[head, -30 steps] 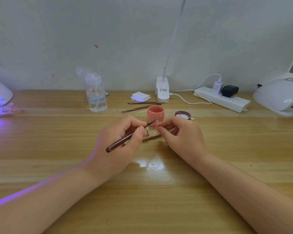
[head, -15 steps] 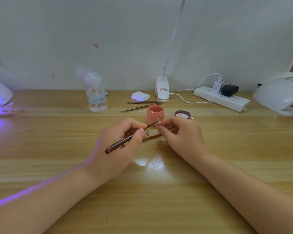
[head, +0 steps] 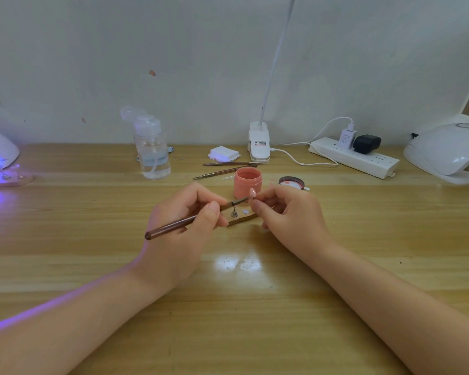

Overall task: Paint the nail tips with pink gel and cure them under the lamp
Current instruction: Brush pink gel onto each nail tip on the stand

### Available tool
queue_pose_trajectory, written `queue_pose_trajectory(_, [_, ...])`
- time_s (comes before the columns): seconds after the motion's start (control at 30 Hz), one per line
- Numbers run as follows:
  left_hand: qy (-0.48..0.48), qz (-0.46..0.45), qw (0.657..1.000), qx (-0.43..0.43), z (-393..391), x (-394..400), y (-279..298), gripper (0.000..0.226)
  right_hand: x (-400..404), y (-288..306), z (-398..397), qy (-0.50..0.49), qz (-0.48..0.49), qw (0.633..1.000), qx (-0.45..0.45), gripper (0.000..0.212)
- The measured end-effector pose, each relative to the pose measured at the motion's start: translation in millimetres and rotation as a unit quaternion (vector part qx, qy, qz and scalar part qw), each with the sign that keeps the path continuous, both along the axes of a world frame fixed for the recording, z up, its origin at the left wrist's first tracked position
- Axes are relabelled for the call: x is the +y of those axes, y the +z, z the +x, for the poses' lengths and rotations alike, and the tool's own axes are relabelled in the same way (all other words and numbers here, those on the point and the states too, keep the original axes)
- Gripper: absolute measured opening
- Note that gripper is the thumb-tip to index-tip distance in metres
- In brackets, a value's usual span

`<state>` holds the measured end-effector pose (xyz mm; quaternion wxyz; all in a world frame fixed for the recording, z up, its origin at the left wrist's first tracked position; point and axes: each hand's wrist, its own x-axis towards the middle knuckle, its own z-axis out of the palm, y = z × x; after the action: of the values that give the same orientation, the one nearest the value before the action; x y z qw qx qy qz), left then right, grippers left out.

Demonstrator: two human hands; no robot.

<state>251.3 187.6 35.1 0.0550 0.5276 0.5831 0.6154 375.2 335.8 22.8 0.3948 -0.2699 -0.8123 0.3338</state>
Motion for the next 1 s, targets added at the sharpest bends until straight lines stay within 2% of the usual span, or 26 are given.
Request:
queue_pose_trajectory(0.13, [0.01, -0.017, 0.999, -0.04, 0.1, 4.4, -1.6, 0.014, -0.9, 1.0, 0.2, 0.004, 0.003, 1.0, -0.003, 0.009])
queue_pose_trajectory(0.37, [-0.012, 0.012, 0.999, -0.045, -0.7, 2.0, -0.8, 0.015, -1.4, 1.6, 1.0, 0.01, -0.005, 1.0, -0.002, 0.009])
queue_pose_trajectory(0.47, [0.001, -0.008, 0.999, -0.044, 0.1, 3.5, -1.6, 0.014, -1.6, 1.4, 1.0, 0.009, -0.008, 1.0, 0.0, 0.008])
queue_pose_trajectory(0.7, [-0.007, 0.005, 1.0, -0.027, 0.9, -0.1, -0.3, 0.01, -1.6, 1.7, 1.3, 0.008, -0.006, 1.0, -0.001, 0.003])
queue_pose_trajectory(0.83, [0.004, -0.024, 0.999, -0.03, 2.3, 2.2, -1.0, 0.013, -1.4, 1.5, 0.7, -0.002, 0.008, 1.0, -0.006, 0.006])
queue_pose_trajectory(1.0, [0.003, -0.027, 0.999, 0.028, 2.8, -2.2, 0.8, 0.01, -0.3, 0.7, 0.4, -0.013, 0.015, 1.0, -0.011, 0.005])
